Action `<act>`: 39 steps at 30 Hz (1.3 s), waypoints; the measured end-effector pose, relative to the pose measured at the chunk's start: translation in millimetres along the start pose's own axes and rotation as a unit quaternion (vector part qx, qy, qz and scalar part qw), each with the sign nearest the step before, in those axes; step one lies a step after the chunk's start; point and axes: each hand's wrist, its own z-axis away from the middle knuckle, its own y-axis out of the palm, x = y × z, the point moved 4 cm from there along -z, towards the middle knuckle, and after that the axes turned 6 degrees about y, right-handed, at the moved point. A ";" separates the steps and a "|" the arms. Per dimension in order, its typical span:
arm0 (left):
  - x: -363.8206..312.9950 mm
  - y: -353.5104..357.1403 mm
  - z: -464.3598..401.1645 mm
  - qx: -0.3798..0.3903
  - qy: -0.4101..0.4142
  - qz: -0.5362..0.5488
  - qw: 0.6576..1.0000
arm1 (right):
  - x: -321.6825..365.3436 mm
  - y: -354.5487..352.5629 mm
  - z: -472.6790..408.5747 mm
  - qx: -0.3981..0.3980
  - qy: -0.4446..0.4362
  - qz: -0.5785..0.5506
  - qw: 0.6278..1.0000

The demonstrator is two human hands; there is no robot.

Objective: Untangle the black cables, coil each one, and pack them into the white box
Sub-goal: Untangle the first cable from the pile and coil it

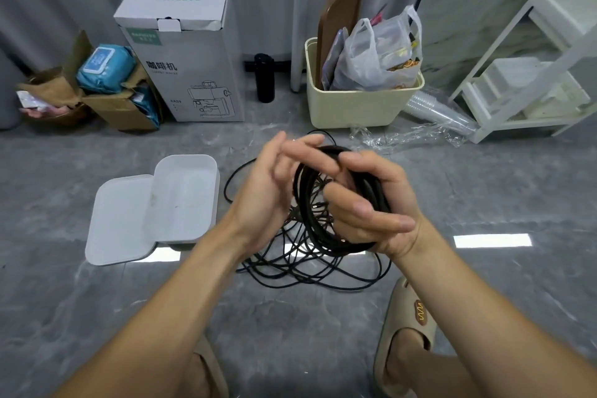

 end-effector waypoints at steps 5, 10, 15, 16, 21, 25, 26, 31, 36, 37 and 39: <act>28.0 2.3 -1.3 0.036 -0.076 -0.039 0.996 | 13.5 5.7 2.8 0.050 -0.065 -0.007 0.997; 43.9 0.9 -3.5 0.060 -0.131 -0.059 0.988 | 29.6 9.1 6.5 0.029 -0.147 -0.023 0.988; 48.6 0.1 -0.8 0.048 -0.182 -0.147 0.971 | 42.3 8.3 4.1 -0.176 -0.328 0.094 0.923; 47.4 -0.5 -0.5 0.049 -0.181 -0.166 0.968 | 42.9 7.3 3.4 -0.208 -0.346 0.112 0.908; 31.3 -4.6 3.3 0.058 -0.149 -0.278 0.947 | 43.5 2.8 -0.3 -0.326 -0.381 0.212 0.838; 13.7 -8.3 2.8 0.044 -0.108 -0.310 0.943 | 43.1 4.8 -3.6 -0.413 -0.386 0.352 0.746; 10.9 -8.5 1.5 0.041 -0.098 -0.316 0.943 | 42.0 6.0 -4.8 -0.433 -0.377 0.407 0.710; -2.1 -1.9 -1.4 0.049 -0.023 -0.353 0.934 | 35.3 13.3 -13.2 -0.460 -0.293 0.605 0.580; -11.4 0.9 -4.3 0.028 -0.003 -0.403 0.915 | 36.2 10.8 -16.1 -0.494 -0.215 0.674 0.505; -11.2 1.5 -4.9 0.037 -0.009 -0.418 0.908 | 36.5 11.1 -15.3 -0.502 -0.211 0.682 0.489; -10.0 1.6 -5.1 0.045 -0.031 -0.433 0.900 | 35.6 12.0 -13.4 -0.517 -0.204 0.689 0.466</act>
